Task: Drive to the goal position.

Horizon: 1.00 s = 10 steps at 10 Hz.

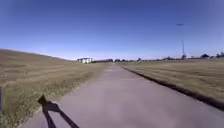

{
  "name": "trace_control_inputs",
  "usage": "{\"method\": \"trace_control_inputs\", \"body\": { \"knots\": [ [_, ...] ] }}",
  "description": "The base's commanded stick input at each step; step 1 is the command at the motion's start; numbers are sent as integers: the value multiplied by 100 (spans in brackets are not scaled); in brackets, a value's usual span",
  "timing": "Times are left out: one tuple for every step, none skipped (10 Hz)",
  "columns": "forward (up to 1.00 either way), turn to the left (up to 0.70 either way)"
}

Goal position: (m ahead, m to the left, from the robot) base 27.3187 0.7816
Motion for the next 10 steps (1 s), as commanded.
{"method": "trace_control_inputs", "body": {
  "knots": [
    [70,0],
    [70,0],
    [70,0],
    [70,0],
    [70,0],
    [70,0],
    [70,0],
    [70,0],
    [70,0],
    [70,0]
  ]
}}
